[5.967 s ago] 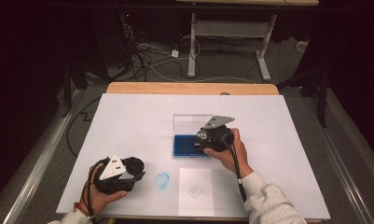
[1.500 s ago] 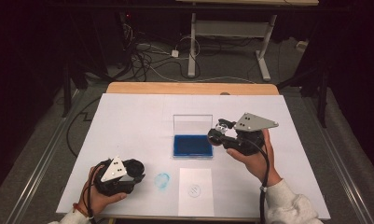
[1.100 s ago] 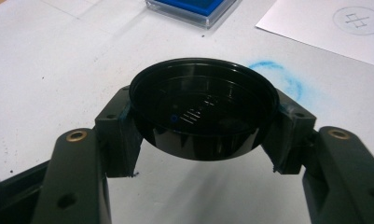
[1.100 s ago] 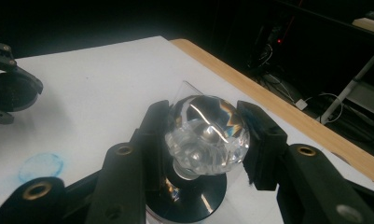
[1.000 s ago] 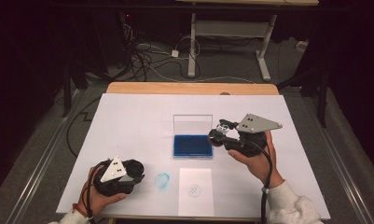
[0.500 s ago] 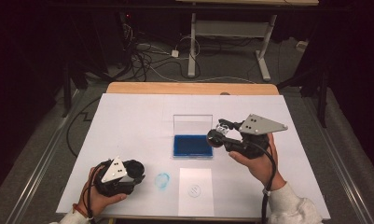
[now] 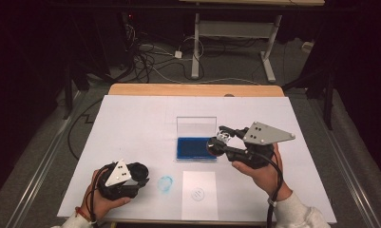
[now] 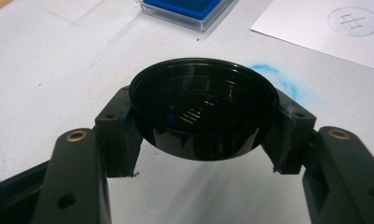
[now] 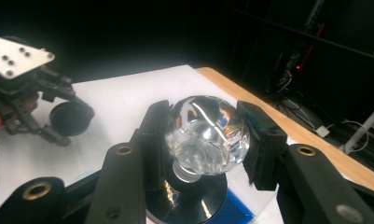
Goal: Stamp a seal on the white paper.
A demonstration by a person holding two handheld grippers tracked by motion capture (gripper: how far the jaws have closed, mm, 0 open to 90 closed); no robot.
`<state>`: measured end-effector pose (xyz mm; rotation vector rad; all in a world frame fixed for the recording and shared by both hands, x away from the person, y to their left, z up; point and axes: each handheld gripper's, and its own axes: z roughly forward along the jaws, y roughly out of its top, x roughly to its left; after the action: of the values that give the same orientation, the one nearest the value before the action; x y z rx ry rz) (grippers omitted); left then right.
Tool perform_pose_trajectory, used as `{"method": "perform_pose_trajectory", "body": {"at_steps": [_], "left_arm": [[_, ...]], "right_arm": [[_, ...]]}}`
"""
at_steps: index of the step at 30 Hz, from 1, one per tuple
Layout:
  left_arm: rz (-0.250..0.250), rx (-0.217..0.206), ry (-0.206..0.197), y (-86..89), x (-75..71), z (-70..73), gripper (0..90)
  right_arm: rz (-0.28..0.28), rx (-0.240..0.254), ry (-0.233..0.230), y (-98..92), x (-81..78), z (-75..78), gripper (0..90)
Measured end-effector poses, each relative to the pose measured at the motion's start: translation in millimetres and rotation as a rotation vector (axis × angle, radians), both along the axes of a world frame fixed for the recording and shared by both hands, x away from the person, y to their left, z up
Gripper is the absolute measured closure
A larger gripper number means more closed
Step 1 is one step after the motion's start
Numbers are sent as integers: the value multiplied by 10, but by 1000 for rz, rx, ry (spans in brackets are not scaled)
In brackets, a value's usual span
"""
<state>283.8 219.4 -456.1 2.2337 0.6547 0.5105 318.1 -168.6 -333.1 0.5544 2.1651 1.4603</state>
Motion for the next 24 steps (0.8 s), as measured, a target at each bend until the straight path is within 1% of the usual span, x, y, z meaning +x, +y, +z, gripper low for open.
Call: {"method": "perform_pose_trajectory", "body": {"at_steps": [4, 8, 10, 14, 16, 18, 24], "left_arm": [[-2, 5, 0, -1, 2, -3, 370], [2, 5, 2, 8, 7, -6, 370], [2, 4, 2, 5, 6, -7, 370], [2, 5, 2, 2, 3, -7, 370], [2, 5, 2, 1, 4, -7, 370], [2, 9, 3, -5, 7, -8, 370], [-2, 13, 5, -16, 18, -10, 370]], "right_arm": [[30, -11, 17, 63, -48, -49, 574], [67, -47, 28, 144, -104, -136, 575], [81, -62, 43, 182, -139, -188, 574], [114, -110, 66, 263, -226, -329, 574], [128, -122, 80, 288, -268, -392, 575], [132, -139, 81, 315, -306, -460, 575], [145, -185, 123, 365, -345, -695, 574]]}}
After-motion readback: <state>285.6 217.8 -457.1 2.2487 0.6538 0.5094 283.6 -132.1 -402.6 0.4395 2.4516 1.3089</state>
